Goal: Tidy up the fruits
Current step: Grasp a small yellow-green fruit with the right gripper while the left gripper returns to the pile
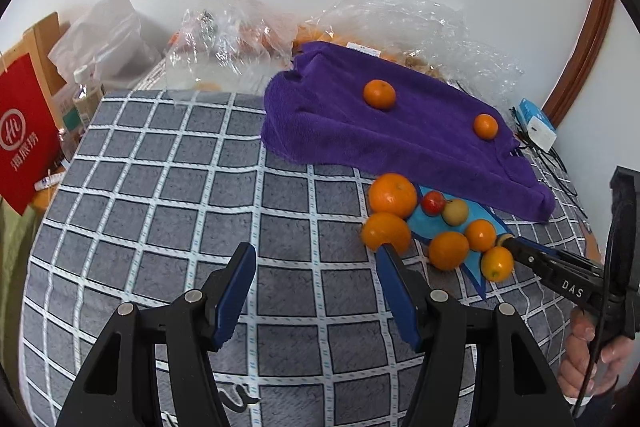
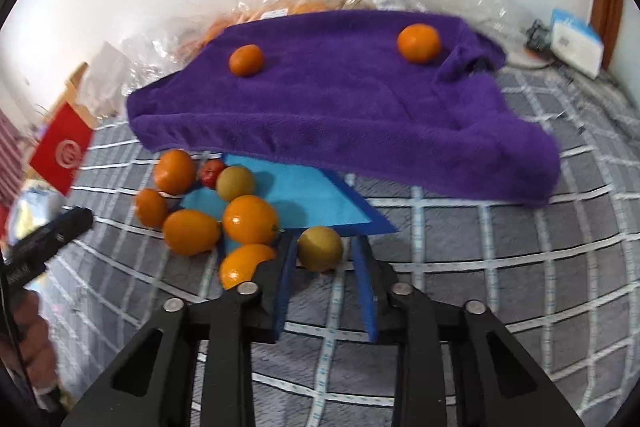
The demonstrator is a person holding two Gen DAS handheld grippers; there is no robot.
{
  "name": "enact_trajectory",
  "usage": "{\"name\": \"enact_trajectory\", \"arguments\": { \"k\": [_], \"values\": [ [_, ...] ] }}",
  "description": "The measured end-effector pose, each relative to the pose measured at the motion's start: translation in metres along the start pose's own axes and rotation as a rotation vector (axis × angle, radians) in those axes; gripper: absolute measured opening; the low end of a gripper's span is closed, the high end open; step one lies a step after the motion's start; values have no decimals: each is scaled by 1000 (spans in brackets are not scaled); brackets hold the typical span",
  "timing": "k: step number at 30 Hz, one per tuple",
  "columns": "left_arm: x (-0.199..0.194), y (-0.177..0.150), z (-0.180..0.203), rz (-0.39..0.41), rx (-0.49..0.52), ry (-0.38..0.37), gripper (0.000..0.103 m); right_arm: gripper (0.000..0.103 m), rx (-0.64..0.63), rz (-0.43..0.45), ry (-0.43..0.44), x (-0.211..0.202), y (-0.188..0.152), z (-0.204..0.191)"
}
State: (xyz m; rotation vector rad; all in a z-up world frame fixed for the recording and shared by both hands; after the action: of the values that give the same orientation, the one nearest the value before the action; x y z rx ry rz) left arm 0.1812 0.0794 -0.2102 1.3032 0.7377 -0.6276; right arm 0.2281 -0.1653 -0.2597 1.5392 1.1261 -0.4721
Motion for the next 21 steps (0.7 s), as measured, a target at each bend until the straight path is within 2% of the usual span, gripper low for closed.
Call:
{"name": "enact_trajectory", "arguments": {
  "k": [3,8,11,15,18,19,21],
  "values": [
    [4,-3,6,-8,3,-7,60,24,5,10,5,-3,0,3],
    [13,-7,23,-19,9,-64,60,24,-4,76,-103,-25,0,27],
    [21,-6,37,-22,26,-74,60,24,-24,75,-142,-28,-4,38],
    [37,-7,51,-50,48,-45,60,27,-30,58,-149,-15,-7,42],
    [44,-5,52,-29,78,6,60,27,-46,82,-155,-12,-6,41],
    [47,-6,52,-21,89,22,58,27,-52,95,-157,-11,-6,40],
    [50,-8,51,-17,107,18,41,27,-64,119,-161,-13,-7,40]
  ]
}}
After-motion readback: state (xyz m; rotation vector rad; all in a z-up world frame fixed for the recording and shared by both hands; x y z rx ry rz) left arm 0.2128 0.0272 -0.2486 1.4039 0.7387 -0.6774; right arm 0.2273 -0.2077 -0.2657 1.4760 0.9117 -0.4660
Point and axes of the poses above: each gripper's, at about its wrist camera, not at the fingertips, and x roughly the way its jaws point, z to its right, y to its top, the point moved 9 cm from there along x, roughly the way its jaws point, and after that the axes turned 5 degrees about y, right-handed, at the moved point
